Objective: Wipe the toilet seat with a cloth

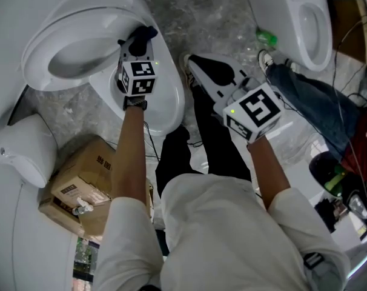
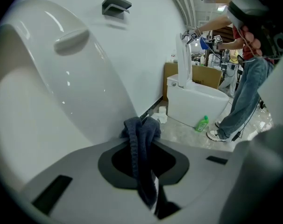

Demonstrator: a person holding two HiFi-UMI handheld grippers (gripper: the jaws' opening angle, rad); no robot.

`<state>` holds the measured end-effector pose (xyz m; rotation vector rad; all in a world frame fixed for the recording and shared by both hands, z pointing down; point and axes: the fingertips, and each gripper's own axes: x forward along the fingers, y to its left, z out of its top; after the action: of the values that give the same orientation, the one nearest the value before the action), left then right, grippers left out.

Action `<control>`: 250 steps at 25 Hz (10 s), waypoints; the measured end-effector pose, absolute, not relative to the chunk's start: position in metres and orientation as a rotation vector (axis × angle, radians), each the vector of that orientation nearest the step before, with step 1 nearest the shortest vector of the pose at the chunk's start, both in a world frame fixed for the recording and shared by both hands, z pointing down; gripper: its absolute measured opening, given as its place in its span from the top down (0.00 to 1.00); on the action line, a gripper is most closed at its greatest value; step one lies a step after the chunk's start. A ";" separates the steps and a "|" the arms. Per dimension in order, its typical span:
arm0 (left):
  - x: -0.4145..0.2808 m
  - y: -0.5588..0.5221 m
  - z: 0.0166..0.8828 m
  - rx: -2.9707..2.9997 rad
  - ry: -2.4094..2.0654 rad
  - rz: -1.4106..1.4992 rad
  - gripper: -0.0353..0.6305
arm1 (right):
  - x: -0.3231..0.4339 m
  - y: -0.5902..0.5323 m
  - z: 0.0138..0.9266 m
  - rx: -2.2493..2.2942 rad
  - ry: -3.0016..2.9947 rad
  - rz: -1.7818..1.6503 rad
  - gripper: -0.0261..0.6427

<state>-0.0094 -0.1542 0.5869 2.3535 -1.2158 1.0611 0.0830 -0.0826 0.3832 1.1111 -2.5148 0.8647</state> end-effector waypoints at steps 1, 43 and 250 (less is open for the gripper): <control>-0.009 -0.152 0.588 2.353 -1.199 1.063 0.88 | 0.082 -0.081 0.385 1.112 -2.512 0.870 0.92; -0.151 -0.084 0.701 2.213 -1.404 1.396 0.88 | 0.014 -0.017 0.445 1.029 -2.437 0.846 0.92; -0.217 0.061 0.315 2.173 -1.564 0.054 0.89 | -0.013 0.135 0.498 -0.024 -2.043 -0.201 0.57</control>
<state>-0.2173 0.0610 0.3146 2.1733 -1.5635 0.0543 -0.0132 0.1352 0.4982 -0.0245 -2.0425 -0.2012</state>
